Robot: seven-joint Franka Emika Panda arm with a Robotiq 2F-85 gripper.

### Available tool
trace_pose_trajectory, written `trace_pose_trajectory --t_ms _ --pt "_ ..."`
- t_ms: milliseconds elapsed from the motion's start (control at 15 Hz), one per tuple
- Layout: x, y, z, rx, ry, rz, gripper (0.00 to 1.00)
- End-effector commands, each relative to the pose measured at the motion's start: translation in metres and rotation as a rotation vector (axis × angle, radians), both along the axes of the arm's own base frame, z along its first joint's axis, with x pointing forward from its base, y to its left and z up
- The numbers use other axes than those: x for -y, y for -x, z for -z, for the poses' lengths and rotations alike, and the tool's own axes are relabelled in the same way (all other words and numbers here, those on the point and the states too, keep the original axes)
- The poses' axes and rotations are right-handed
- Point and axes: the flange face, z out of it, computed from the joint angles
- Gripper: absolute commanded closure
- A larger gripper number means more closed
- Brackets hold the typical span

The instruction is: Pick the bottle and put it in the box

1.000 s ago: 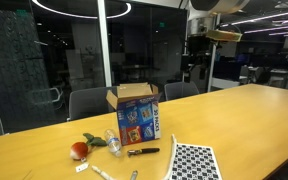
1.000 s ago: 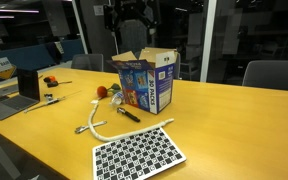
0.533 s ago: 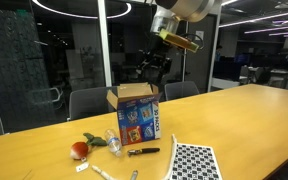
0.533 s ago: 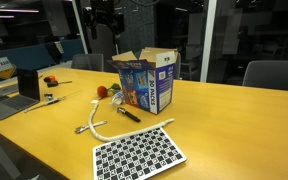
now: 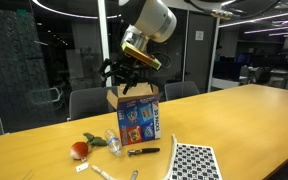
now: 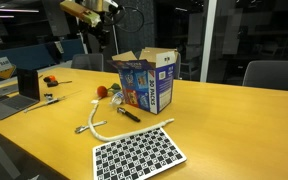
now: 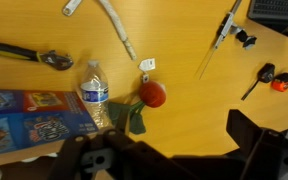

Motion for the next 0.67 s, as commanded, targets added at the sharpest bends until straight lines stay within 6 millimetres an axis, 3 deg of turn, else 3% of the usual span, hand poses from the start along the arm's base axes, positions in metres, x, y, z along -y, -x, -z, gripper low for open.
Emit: trace_pose_trajectory --t_ms 0,333,600 --pt "-0.052 -0.017 0.011 -0.044 -0.097 -0.012 0.0" --pt "-0.117 -0.008 0.049 -0.078 -0.095 -0.095 0.0" --pt "-0.131 -0.007 0.109 -0.123 -0.01 -0.172 0.0"
